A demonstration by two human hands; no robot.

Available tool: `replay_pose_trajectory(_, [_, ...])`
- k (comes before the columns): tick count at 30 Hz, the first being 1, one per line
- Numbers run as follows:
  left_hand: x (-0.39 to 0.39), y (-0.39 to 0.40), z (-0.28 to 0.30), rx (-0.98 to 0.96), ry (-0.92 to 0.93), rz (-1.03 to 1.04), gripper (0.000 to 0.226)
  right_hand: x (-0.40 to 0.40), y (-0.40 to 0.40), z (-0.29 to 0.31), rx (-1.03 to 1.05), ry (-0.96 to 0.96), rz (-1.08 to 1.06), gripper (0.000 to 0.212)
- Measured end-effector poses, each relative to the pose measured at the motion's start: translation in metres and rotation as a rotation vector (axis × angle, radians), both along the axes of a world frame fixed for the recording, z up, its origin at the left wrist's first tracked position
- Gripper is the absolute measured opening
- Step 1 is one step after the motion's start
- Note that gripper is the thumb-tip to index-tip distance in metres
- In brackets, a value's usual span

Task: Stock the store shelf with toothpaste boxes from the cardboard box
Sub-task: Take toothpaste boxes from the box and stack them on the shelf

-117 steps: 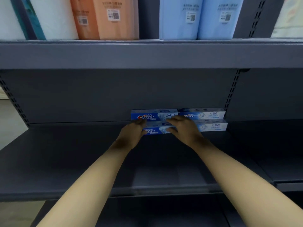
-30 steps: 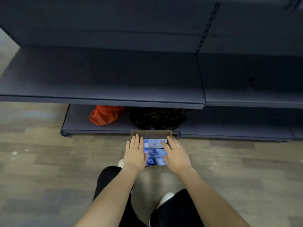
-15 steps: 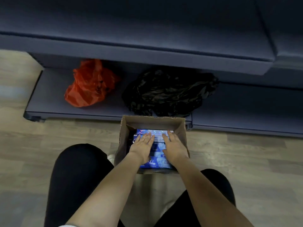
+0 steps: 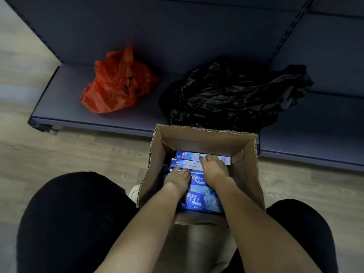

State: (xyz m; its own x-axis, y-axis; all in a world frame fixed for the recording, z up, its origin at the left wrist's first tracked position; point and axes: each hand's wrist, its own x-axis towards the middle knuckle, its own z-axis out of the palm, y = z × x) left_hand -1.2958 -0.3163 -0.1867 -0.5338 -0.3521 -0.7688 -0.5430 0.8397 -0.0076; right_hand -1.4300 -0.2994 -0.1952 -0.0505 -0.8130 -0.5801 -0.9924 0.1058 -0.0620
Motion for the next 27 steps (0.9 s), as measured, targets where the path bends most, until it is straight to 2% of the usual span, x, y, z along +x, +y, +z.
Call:
replay_pose_trajectory(5, [-0.003,0.009,-0.013,0.024,0.051,-0.009,0.049,0.004,-0.005,-0.011,-0.013,0.030,0.050,0.054])
replay_pose_trajectory(16, [-0.004,0.008,-0.017,0.014,0.025,0.093,0.048,0.005,-0.008,-0.025,-0.012,0.124,0.068,0.042])
replay_pose_trajectory(20, [-0.006,0.004,-0.014,0.041,0.003,0.064,0.052,0.005,-0.010,-0.025,-0.020,0.113,0.095,0.043])
replay_pose_trajectory(24, [-0.001,0.003,0.000,0.119,0.047,0.107,0.053,0.007,-0.008,-0.005,0.026,0.044,0.035,0.045])
replay_pose_trajectory(27, [0.000,-0.001,0.036,0.127,0.111,0.118,0.048,0.002,-0.008,0.033,0.042,0.008,-0.020,0.043])
